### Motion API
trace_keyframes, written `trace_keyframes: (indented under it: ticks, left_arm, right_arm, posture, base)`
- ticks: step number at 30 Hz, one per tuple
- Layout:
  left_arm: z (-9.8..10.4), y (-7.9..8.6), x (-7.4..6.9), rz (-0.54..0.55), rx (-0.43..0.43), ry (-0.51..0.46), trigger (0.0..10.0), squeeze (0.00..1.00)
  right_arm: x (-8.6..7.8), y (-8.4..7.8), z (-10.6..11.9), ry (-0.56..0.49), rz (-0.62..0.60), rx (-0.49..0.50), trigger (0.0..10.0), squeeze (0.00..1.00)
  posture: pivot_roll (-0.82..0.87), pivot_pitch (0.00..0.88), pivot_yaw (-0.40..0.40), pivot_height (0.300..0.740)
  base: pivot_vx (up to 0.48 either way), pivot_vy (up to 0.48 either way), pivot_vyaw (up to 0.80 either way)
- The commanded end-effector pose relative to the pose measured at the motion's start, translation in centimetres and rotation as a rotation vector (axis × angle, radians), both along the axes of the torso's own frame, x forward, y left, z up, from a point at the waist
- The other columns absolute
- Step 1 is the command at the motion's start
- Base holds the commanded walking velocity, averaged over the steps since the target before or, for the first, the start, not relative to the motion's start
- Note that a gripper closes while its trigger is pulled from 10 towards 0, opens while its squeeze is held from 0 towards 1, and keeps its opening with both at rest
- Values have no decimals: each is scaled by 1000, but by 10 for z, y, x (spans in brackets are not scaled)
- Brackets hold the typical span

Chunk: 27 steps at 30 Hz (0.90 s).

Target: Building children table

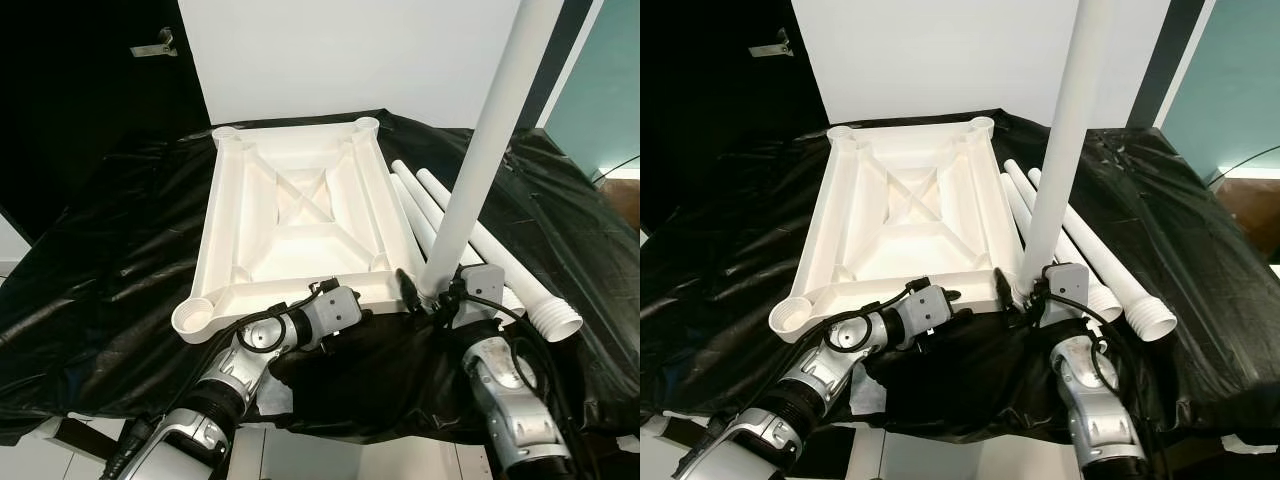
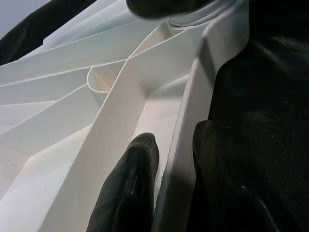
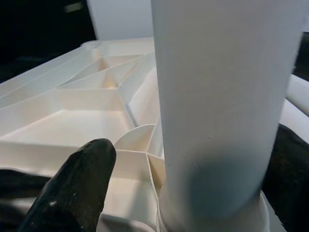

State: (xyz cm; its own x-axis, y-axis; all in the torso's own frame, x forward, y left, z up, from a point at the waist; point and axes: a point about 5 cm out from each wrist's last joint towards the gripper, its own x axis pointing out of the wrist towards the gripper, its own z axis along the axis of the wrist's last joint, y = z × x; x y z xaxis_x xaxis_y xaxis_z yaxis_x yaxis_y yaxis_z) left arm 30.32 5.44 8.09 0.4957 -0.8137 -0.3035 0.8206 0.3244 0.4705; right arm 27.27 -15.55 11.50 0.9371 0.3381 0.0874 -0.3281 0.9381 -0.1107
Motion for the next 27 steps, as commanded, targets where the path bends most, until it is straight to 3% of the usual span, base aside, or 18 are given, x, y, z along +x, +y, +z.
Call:
trace_keyframes:
  ticks: [1,7,12,13,14,15,16,23,27]
  left_arm:
    - [-34,8,-14,26,95,132,10000,0]
    - [-31,5,-11,24,93,127,10000,0]
    - [-31,5,-11,26,92,125,10000,0]
    - [-31,5,-11,27,92,125,10000,0]
    - [-31,5,-11,27,92,125,10000,0]
    - [-31,6,-11,29,92,126,10000,0]
    - [-31,6,-11,30,92,126,10000,0]
    - [-33,7,-12,32,93,130,10000,0]
    - [-34,7,-13,28,94,134,10000,0]
  right_arm:
    - [3,0,5,2,48,2,10000,0]
    - [7,-6,12,21,147,-26,10000,0]
    - [8,-5,15,64,308,-82,10000,0]
    - [7,-4,14,84,356,-96,9098,0]
    - [7,-4,14,84,356,-96,9098,0]
    - [4,-3,13,108,400,-98,4196,0]
    - [4,-4,13,142,413,-33,0,0]
    - [4,-6,16,199,430,97,0,0]
    - [2,2,0,212,333,107,0,0]
  posture:
    - [-55,20,2,740]
    - [-59,16,2,740]
    - [-56,15,2,740]
    - [-54,16,1,740]
    - [-54,16,1,740]
    - [-51,19,1,740]
    - [-47,21,0,740]
    - [-48,23,1,740]
    - [-52,16,8,740]
  base:
    - [0,0,0]
    - [0,0,0]
    - [0,0,0]
    - [0,0,0]
    - [0,0,0]
    - [0,0,0]
    - [0,0,0]
    - [0,0,0]
    - [0,0,0]
